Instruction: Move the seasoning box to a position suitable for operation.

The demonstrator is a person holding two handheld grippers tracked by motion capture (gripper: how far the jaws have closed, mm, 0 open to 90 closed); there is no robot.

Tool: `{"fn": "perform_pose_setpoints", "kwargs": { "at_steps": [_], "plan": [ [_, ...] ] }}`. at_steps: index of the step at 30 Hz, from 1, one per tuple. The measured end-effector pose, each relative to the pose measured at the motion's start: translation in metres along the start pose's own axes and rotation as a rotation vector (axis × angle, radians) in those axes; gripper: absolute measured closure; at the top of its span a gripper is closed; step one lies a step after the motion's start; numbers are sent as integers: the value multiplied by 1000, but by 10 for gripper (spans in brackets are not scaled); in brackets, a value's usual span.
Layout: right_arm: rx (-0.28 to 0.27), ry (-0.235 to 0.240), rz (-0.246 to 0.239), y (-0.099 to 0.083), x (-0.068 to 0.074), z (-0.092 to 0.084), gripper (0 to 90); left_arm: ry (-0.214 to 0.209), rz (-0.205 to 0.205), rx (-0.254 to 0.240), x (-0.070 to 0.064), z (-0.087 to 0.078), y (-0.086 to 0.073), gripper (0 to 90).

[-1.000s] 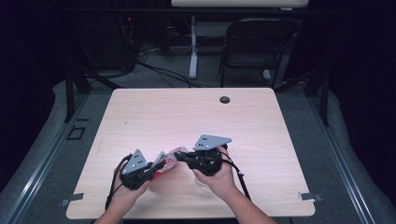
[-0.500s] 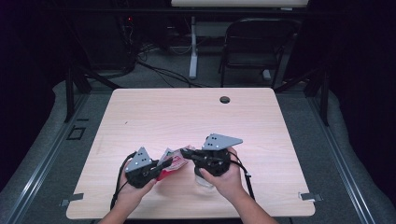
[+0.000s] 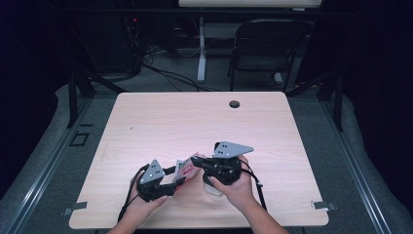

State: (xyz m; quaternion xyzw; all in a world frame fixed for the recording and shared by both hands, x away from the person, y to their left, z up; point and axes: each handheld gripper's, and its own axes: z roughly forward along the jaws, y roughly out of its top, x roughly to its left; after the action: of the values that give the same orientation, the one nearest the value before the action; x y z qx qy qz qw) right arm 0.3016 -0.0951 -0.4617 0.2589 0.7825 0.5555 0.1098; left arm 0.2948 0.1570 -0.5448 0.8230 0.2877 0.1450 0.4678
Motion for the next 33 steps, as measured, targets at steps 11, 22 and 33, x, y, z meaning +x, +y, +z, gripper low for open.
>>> {"fn": "perform_pose_setpoints", "kwargs": {
  "at_steps": [11, 22, 33],
  "plan": [
    [-13, 7, 18, 0, -2, -1, 900, 9, -42, 57, 0, 21, -15, 406],
    [-31, 25, 26, 1, -2, -1, 900, -33, -116, 81, 6, 32, -22, 395],
    [-43, 36, 17, -2, 0, -3, 900, -28, -111, 116, 7, 40, -24, 396]
  ]
}}
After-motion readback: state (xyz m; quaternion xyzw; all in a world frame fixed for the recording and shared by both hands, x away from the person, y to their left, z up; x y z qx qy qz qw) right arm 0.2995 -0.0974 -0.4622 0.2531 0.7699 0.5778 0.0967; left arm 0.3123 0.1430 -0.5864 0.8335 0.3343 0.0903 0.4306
